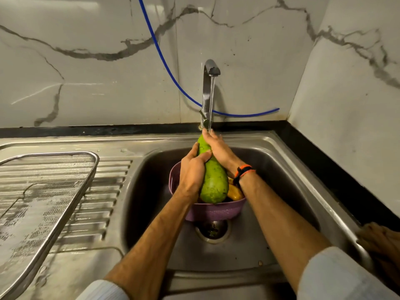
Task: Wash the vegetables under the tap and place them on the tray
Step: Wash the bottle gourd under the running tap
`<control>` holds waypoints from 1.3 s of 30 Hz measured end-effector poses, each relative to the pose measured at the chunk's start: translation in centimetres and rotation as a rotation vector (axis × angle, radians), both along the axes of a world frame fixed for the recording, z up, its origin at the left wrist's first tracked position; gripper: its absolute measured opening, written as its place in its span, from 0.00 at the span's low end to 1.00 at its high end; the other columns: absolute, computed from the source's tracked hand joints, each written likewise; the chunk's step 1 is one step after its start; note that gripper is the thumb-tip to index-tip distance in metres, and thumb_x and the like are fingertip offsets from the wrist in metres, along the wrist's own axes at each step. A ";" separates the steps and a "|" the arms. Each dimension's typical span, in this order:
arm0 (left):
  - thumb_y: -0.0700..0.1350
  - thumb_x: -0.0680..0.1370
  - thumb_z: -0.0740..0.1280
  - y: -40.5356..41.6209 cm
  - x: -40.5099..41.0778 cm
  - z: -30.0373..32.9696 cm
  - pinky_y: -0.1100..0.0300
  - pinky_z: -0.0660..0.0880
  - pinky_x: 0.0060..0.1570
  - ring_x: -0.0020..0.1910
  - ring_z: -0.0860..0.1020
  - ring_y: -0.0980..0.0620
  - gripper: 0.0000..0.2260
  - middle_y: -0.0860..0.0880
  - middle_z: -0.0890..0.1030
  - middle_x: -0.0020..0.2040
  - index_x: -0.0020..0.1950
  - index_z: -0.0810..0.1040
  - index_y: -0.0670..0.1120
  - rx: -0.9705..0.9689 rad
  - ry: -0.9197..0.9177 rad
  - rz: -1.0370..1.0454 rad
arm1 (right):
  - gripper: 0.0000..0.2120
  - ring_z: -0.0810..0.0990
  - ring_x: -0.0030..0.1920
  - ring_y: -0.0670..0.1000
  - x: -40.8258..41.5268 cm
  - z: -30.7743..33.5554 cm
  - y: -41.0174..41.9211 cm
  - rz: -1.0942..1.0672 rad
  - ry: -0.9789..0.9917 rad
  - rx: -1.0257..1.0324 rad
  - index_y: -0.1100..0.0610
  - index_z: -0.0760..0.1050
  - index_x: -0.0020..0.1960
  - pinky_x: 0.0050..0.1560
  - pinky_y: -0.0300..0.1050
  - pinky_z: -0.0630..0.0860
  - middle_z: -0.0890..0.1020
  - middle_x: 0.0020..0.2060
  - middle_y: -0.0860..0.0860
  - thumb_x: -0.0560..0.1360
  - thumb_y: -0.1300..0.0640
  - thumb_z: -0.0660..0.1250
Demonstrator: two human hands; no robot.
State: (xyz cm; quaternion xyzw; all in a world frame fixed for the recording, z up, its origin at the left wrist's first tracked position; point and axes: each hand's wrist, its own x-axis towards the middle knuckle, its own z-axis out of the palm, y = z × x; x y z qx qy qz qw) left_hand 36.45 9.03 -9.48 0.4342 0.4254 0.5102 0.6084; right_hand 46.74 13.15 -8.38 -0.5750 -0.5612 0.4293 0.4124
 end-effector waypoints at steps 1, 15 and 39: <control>0.37 0.80 0.64 -0.1 0.1 0.1 0.48 0.79 0.59 0.55 0.83 0.49 0.23 0.48 0.83 0.58 0.75 0.70 0.47 0.005 -0.014 -0.001 | 0.34 0.41 0.79 0.52 0.0 0.1 0.1 0.001 -0.007 0.017 0.45 0.50 0.80 0.75 0.54 0.45 0.42 0.80 0.49 0.79 0.33 0.52; 0.41 0.77 0.67 0.4 -0.6 -0.5 0.51 0.78 0.61 0.56 0.82 0.52 0.25 0.47 0.82 0.62 0.75 0.71 0.48 0.024 0.080 0.012 | 0.55 0.61 0.76 0.51 -1.1 -3.2 -1.8 0.018 0.285 0.029 0.40 0.53 0.78 0.74 0.59 0.63 0.54 0.79 0.45 0.58 0.20 0.66; 0.58 0.59 0.72 1.0 -0.1 -2.1 0.47 0.77 0.60 0.56 0.82 0.51 0.38 0.54 0.84 0.58 0.71 0.73 0.59 0.045 0.190 0.067 | 0.47 0.71 0.70 0.51 -0.1 -2.0 -1.9 0.035 0.348 0.008 0.47 0.54 0.79 0.72 0.54 0.68 0.68 0.74 0.50 0.67 0.31 0.67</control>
